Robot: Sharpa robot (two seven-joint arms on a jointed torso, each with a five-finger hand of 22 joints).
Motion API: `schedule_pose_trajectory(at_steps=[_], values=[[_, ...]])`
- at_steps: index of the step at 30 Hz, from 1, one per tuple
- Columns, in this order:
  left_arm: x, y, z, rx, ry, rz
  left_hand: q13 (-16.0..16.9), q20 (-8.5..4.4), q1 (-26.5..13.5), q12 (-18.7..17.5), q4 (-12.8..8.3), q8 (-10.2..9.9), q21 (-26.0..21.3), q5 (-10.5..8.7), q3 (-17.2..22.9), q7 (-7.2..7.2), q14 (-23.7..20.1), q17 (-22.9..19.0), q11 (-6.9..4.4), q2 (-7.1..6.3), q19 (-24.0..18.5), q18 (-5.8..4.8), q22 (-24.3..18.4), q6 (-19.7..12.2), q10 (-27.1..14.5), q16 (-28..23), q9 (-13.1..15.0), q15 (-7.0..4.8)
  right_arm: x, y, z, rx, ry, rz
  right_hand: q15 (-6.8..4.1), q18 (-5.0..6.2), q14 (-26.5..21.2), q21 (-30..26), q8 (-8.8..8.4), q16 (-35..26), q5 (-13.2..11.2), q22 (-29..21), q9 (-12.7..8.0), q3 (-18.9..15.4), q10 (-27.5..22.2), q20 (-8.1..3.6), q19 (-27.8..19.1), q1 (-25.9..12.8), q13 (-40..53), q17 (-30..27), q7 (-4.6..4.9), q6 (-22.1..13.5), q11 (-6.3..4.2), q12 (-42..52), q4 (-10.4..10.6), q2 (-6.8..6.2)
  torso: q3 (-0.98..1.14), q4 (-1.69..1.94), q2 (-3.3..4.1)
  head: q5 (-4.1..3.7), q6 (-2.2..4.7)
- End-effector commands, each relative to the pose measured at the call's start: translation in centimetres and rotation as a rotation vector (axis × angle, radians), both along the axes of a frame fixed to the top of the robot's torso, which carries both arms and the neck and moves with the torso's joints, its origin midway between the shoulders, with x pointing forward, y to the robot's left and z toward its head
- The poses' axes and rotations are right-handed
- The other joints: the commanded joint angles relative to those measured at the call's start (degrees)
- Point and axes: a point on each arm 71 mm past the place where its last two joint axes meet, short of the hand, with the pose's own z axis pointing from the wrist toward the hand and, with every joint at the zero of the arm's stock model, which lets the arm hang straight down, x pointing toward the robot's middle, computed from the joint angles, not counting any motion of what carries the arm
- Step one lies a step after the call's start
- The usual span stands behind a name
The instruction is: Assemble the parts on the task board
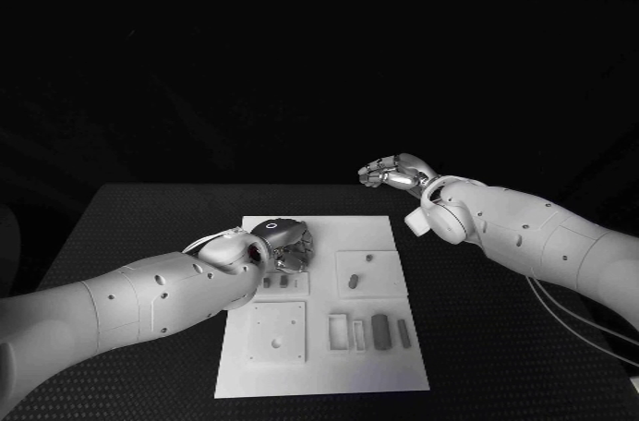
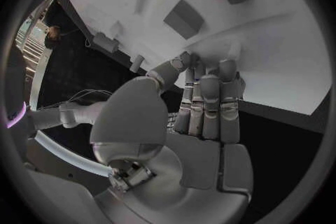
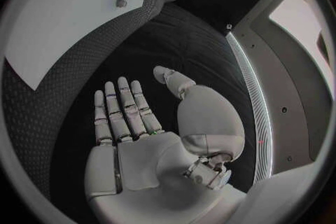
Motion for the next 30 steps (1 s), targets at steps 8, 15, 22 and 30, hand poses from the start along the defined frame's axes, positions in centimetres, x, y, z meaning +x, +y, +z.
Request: schedule_pose_trajectory(at_steps=[8, 15, 22, 30], values=[[-0.47, -0.1, -1.34, 0.066, 0.052, -0.023, 0.3, -0.33, 0.0, 0.1, -0.2, 0.4, 0.7, 0.3, 0.5, -0.23, 1.0, -0.3, -0.38, 0.56, 0.8, 3.73, 1.2, 1.4, 1.6, 0.5, -0.1, -0.44, -0.08, 0.23, 0.04, 0.003, -0.003, 0.022, 0.34, -0.43, -0.2, -0.4, 0.36, -0.2, 0.0, 0.1, -0.1, -0.1, 0.3, 0.27, -0.1, -0.2, -0.1, -0.1, 0.41, -0.4, -0.11, -0.3, 0.1, 0.16, 0.0, 0.06, -0.04, -0.23, -0.15], [-0.44, 0.07, -1.4, 0.091, 0.04, -0.027, 0.3, -0.43, 0.2, -0.3, -0.5, 0.1, 0.9, 0.28, 0.5, -0.13, 1.2, -0.4, -0.36, 0.18, 0.9, 3.72, 1.1, 1.1, 1.4, 0.6, -0.3, -0.45, -0.08, 0.17, 0.04, 0.003, -0.003, 0.022, 0.34, -0.43, -0.2, -0.4, 0.38, -0.2, 0.0, 0.1, -0.1, -0.1, 0.4, 0.27, -0.1, -0.2, -0.1, -0.1, 0.41, -0.4, -0.11, -0.3, 0.1, 0.17, 0.0, 0.08, -0.05, -0.24, -0.2], [-0.43, 0.08, -1.48, 0.122, 0.032, -0.031, 0.1, -0.25, 1.3, -1.4, -0.9, -0.7, 0.9, 0.36, 1.0, 0.24, 1.2, -0.6, 0.03, -0.66, 0.8, 3.79, 1.1, -0.1, 0.5, 0.5, -0.8, -0.1, -0.08, 0.23, 0.03, 0.003, -0.002, 0.023, 0.35, -0.42, -0.2, -0.4, 0.39, -0.2, 0.0, 0.1, -0.1, -0.1, 0.4, 0.28, -0.1, -0.3, -0.1, -0.1, 0.42, -0.4, -0.1, -0.3, 0.1, 0.17, -0.01, 0.05, -0.01, -0.23, -0.31], [-0.44, -0.01, -1.49, 0.132, 0.025, -0.034, 0.5, -0.32, 2.9, -1.0, -0.7, -0.1, 1.1, 0.58, 2.6, 0.0, 1.7, -0.7, -0.4, -0.29, 1.3, 3.93, 1.0, 1.2, 2.2, 0.8, -0.7, -0.48, -0.1, 0.31, 0.04, 0.004, -0.003, 0.025, 0.36, -0.42, -0.2, -0.4, 0.4, -0.3, 0.0, 0.2, -0.1, -0.1, 0.4, 0.28, -0.1, -0.3, -0.1, -0.1, 0.43, -0.4, -0.09, -0.3, 0.1, 0.2, 0.01, 0.06, -0.01, -0.19, -0.28]])
